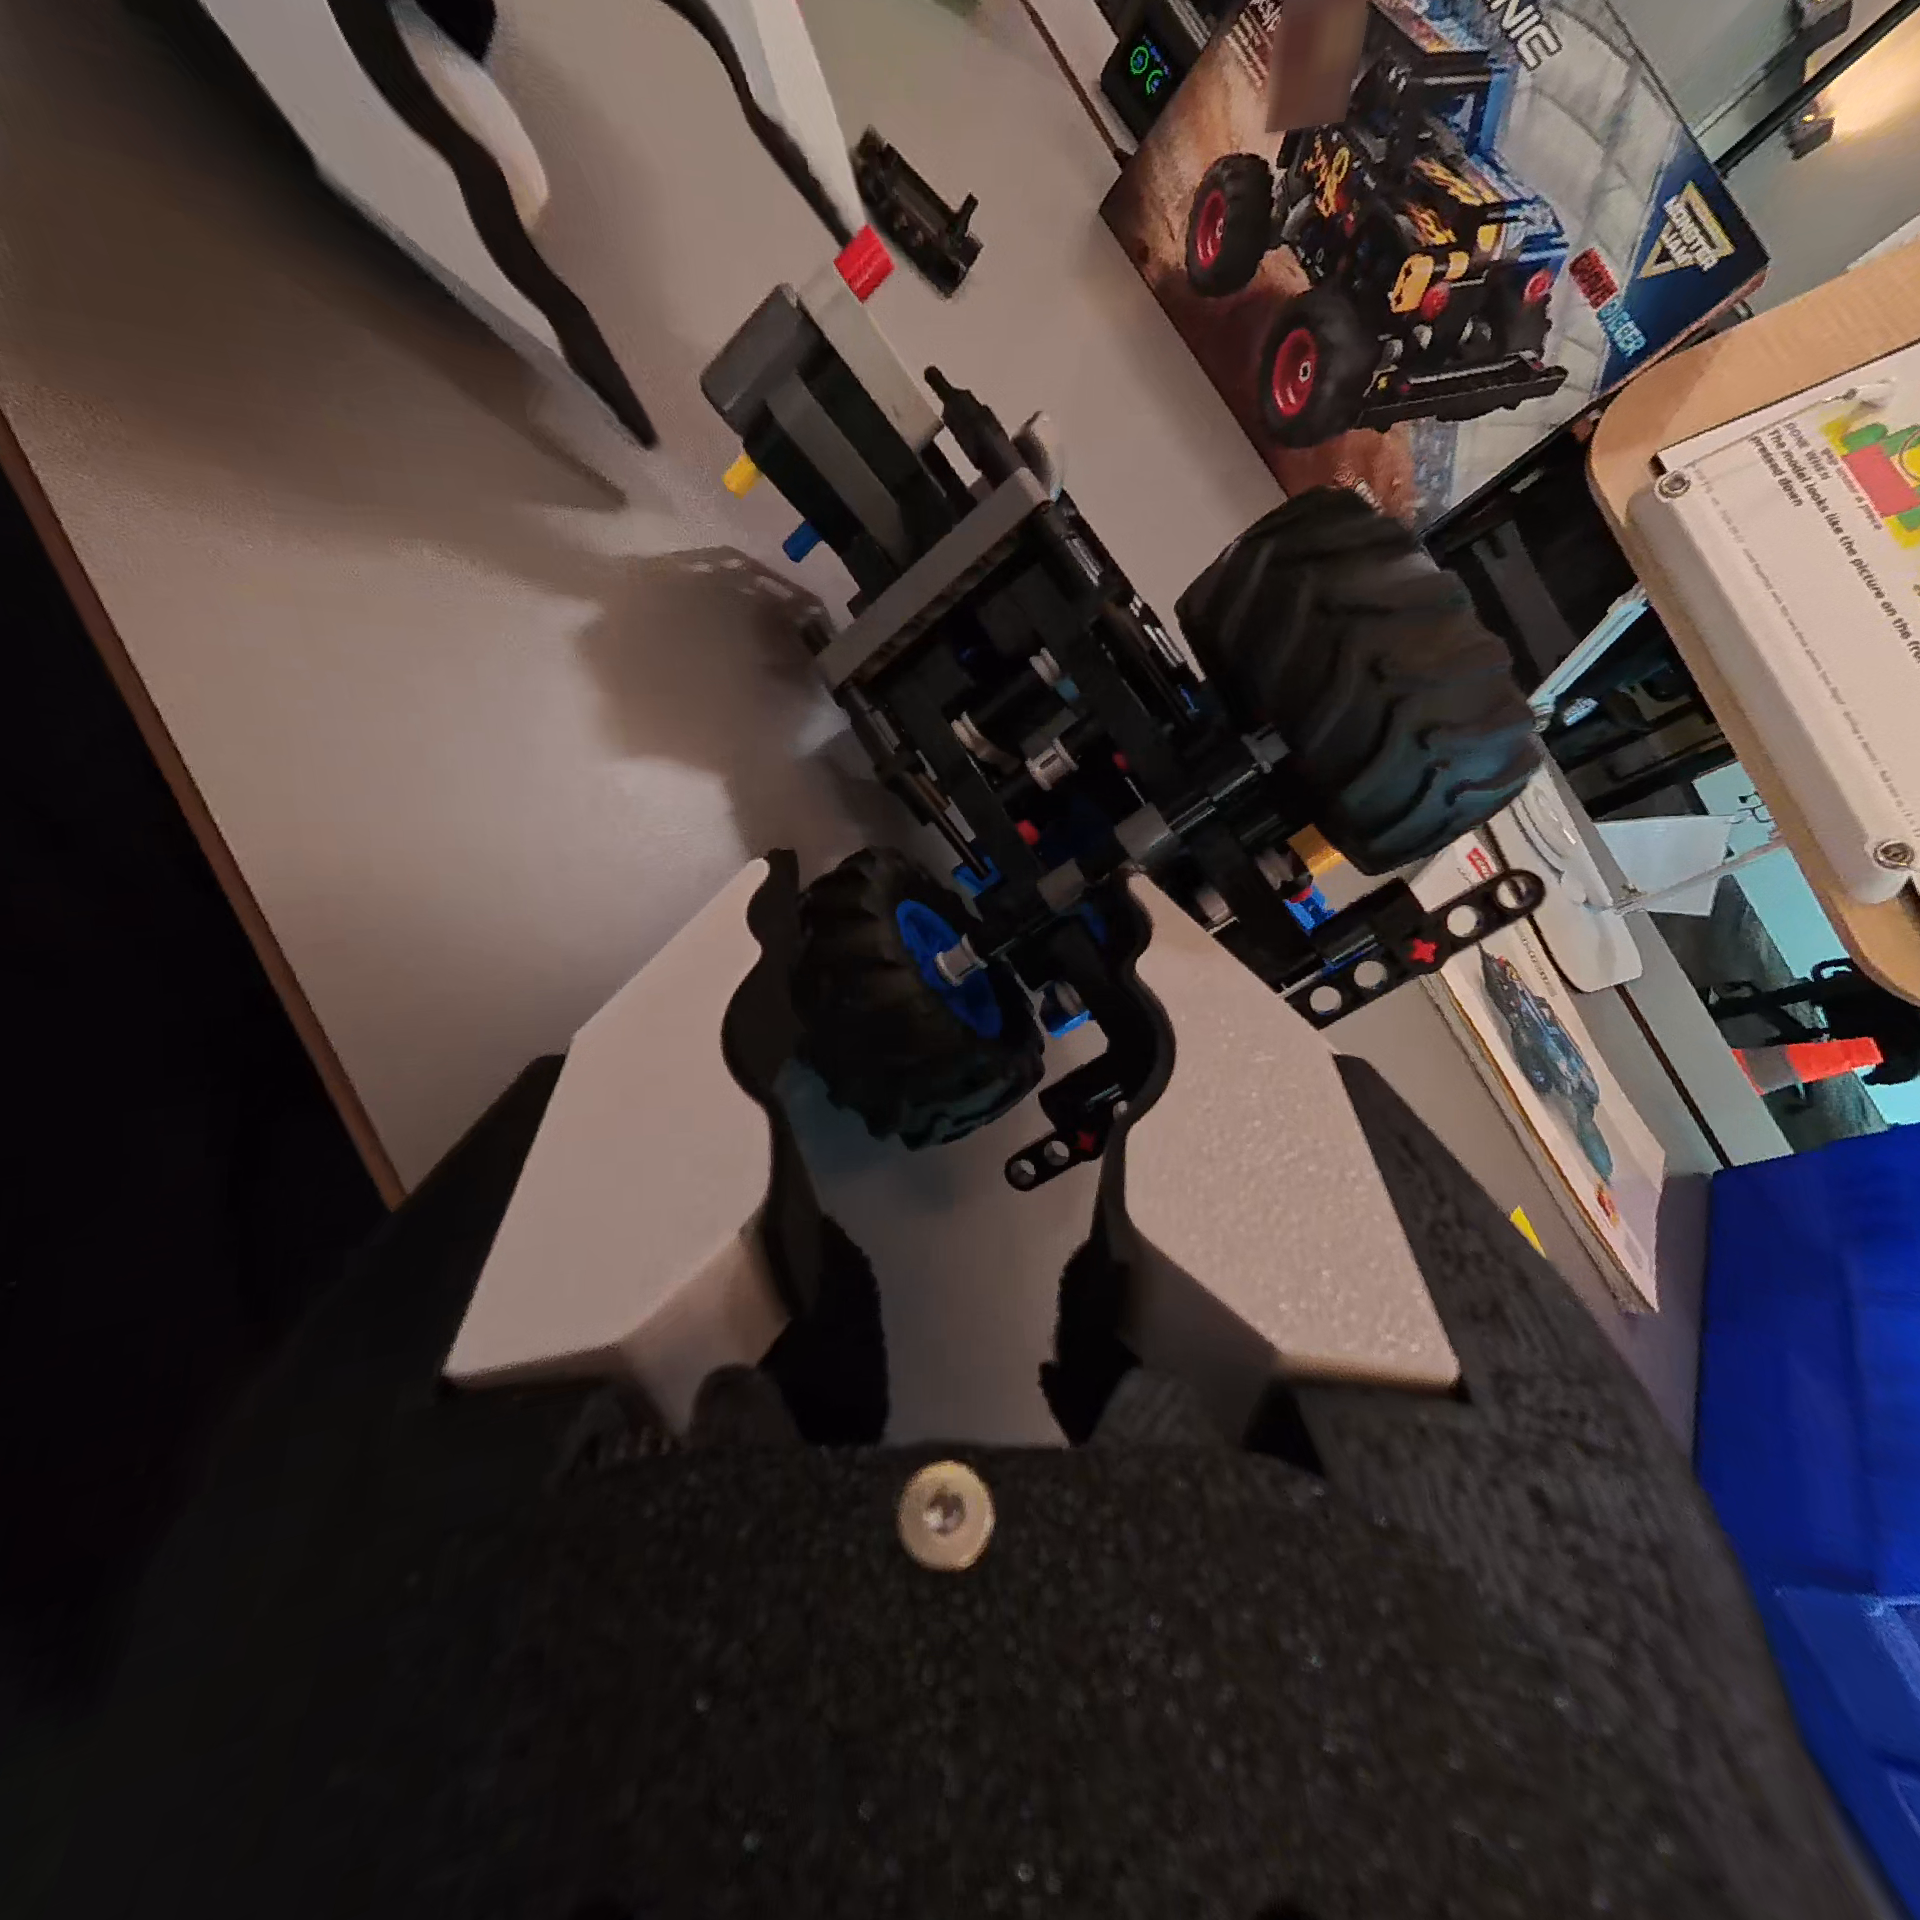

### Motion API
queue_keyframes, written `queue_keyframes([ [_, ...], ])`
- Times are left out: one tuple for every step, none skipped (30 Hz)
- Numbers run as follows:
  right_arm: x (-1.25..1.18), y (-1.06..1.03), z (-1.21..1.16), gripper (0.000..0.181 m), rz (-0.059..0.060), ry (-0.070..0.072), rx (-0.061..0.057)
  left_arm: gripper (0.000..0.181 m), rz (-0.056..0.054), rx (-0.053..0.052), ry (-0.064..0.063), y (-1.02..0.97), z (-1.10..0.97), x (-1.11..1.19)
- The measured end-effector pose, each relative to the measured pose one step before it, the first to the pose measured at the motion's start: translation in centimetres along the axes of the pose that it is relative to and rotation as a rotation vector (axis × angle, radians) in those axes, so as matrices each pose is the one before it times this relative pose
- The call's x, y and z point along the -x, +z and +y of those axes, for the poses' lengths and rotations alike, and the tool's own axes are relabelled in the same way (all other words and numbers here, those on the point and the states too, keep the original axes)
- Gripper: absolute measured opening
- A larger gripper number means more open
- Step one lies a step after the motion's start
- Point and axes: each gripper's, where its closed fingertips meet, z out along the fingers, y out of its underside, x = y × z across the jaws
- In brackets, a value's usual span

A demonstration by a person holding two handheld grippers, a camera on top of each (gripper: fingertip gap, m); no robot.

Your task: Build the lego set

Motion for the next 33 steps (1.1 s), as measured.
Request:
queue_keyframes([
  [-0.013,-0.086,0.0,0.059,-0.0035,-0.0117,0.0036,0.055,0.077,-0.0387,-0.0976,-0.758,0.058,-0.288],
  [-0.007,-0.078,-0.028,0.059,-0.0006,-0.0119,0.004,0.053,0.0853,-0.0451,-0.1336,-0.707,-0.193,-0.038],
  [0.037,-0.051,0.002,0.059,-0.0049,-0.0039,0.0087,0.052,0.0809,-0.0365,-0.164,-0.551,-0.389,0.391],
  [0.058,-0.067,-0.04,0.059,-0.0061,-0.0007,0.0063,0.051,0.0726,-0.0387,-0.1727,-0.387,-0.783,0.711],
  [-0.001,-0.142,-0.154,0.059,0.0007,-0.0032,-0.0001,0.049,0.0766,-0.0409,-0.1601,-0.193,-1.153,0.582],
  [0.006,-0.199,-0.178,0.059,0.0015,-0.0013,-0.0015,0.048,0.0917,-0.0149,-0.1324,0.115,-1.048,0.093],
  [0.013,-0.279,-0.322,0.06,0.0031,0.0031,-0.0051,0.046,0.0913,0.0138,-0.1003,0.414,-0.738,-0.24],
  [0.026,-0.401,-0.415,0.059,0.0023,0.0041,-0.0066,0.045,0.068,0.0277,-0.0671,0.599,-0.507,-0.185],
  [-0.044,-0.505,-0.64,0.059,0.0059,0.0069,-0.0143,0.044,0.0519,0.0284,-0.0295,0.681,-0.383,-0.198],
  [-0.031,-0.576,-0.783,0.057,0.0017,0.0027,-0.0152,0.041,0.0316,0.0255,0.0027,0.636,-0.331,-0.076],
  [-0.125,-0.588,-0.84,0.054,0.0054,-0.0127,-0.0128,0.036,-0.0123,0.025,0.0243,0.491,-0.291,0.563],
  [-0.414,-0.553,-0.827,0.052,0.0193,-0.0208,-0.0107,0.035,-0.0389,0.0224,0.0401,0.282,-0.215,1.003],
  [-0.462,-0.436,-0.858,0.051,0.0148,-0.0182,-0.0108,0.03,-0.0255,0.0226,0.0369,0.171,-0.042,0.865],
  [-0.492,-0.248,-0.923,0.05,0.0096,-0.0132,-0.0113,0.025,0.0054,0.0275,0.0133,0.224,0.156,0.458],
  [-0.54,-0.007,-0.904,0.047,0.0117,-0.0152,-0.0087,0.025,0.0259,0.0361,-0.0066,0.27,0.314,0.126],
  [-0.573,0.279,-0.719,0.045,0.0163,-0.0247,0.0023,0.025,0.0251,0.0273,-0.0107,0.257,0.196,-0.009],
  [-0.395,0.523,-0.524,0.044,0.0141,-0.0356,0.0109,0.025,0.015,0.0108,-0.0058,0.196,0.007,-0.057],
  [-0.166,0.74,-0.31,0.044,0.0131,-0.0449,0.0179,0.024,0.006,0.0101,-0.0016,0.113,0.011,-0.079],
  [0.015,0.895,-0.065,0.042,0.016,-0.0551,0.0249,0.023,-0.0025,0.0113,0.0009,0.015,0.057,-0.036],
  [0.338,1.002,0.138,0.041,0.0078,-0.0633,0.0306,0.021,-0.0044,0.0102,0.0014,-0.041,0.083,-0.059],
  [0.561,1.071,0.296,0.04,0.0005,-0.0702,0.0432,0.02,0.0,0.009,-0.0018,-0.044,0.095,-0.1],
  [0.684,0.977,0.246,0.04,-0.0013,-0.0781,0.0469,0.02,0.0048,0.0068,-0.0048,-0.006,0.073,-0.129],
  [0.617,0.758,-0.084,0.04,0.0025,-0.0669,0.029,0.02,0.0056,0.0046,-0.0045,0.019,0.056,-0.112],
  [0.377,0.493,-0.224,0.039,0.005,-0.0419,0.0141,0.02,-0.0009,0.0012,-0.0058,-0.025,0.013,0.0],
  [0.323,0.322,-0.073,0.038,-0.012,-0.0153,0.0159,0.02,-0.0061,-0.0008,-0.0055,-0.099,0.015,0.083],
  [0.39,0.172,-0.084,0.035,-0.028,0.0051,0.0072,0.021,0.0004,0.0025,-0.0004,-0.189,0.116,-0.043],
  [0.278,0.029,-0.102,0.032,-0.0196,0.0075,0.0033,0.022,0.0053,0.0019,0.0018,-0.229,0.132,-0.133],
  [0.054,-0.069,-0.044,0.03,0.0019,-0.0058,0.0085,0.022,0.0033,-0.0038,0.0033,-0.228,0.069,-0.113],
  [0.076,-0.116,-0.111,0.027,0.0047,-0.0122,0.0039,0.022,-0.0027,-0.0057,0.0045,-0.164,0.029,-0.01],
  [0.191,-0.044,-0.272,0.025,-0.008,0.0063,-0.0084,0.02,-0.0009,-0.0005,0.0054,-0.039,0.074,0.004],
  [0.214,0.083,-0.161,0.025,-0.0176,0.0225,-0.0039,0.019,0.0075,0.0097,0.003,0.129,0.208,-0.078],
  [0.049,0.184,0.123,0.026,-0.0114,0.016,0.0099,0.02,0.0113,0.0148,0.0,0.222,0.265,-0.103],
  [-0.03,0.171,0.141,0.026,-0.0068,0.0106,0.0053,0.02,0.0154,0.0097,-0.0032,0.218,0.195,-0.156],
])
